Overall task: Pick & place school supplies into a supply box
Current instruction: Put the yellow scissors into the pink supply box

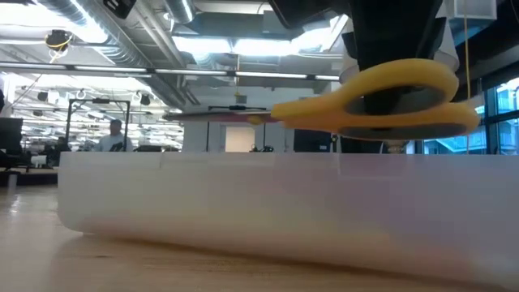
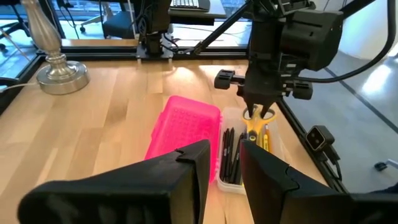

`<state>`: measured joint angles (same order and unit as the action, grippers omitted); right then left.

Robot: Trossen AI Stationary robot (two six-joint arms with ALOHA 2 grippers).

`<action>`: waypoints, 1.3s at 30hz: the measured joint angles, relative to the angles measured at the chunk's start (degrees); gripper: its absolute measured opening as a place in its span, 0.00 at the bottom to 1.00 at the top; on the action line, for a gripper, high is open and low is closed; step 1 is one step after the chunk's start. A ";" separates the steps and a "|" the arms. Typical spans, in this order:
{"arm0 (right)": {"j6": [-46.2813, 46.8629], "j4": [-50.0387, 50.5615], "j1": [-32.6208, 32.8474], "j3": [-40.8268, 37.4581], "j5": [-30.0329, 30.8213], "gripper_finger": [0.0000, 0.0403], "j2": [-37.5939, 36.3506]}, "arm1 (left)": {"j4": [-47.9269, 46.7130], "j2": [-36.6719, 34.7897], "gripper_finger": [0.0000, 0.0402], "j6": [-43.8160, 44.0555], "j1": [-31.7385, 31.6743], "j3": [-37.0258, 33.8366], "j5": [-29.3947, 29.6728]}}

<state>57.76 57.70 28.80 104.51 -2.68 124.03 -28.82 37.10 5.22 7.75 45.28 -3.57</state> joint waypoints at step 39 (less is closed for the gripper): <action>-2.54 -3.59 -0.85 -5.53 -0.93 0.26 -0.02 | 0.33 2.06 0.19 1.08 0.01 0.00 0.04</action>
<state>55.22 54.11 27.94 98.98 -3.61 124.01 -28.49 39.16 6.31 7.75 45.28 -3.53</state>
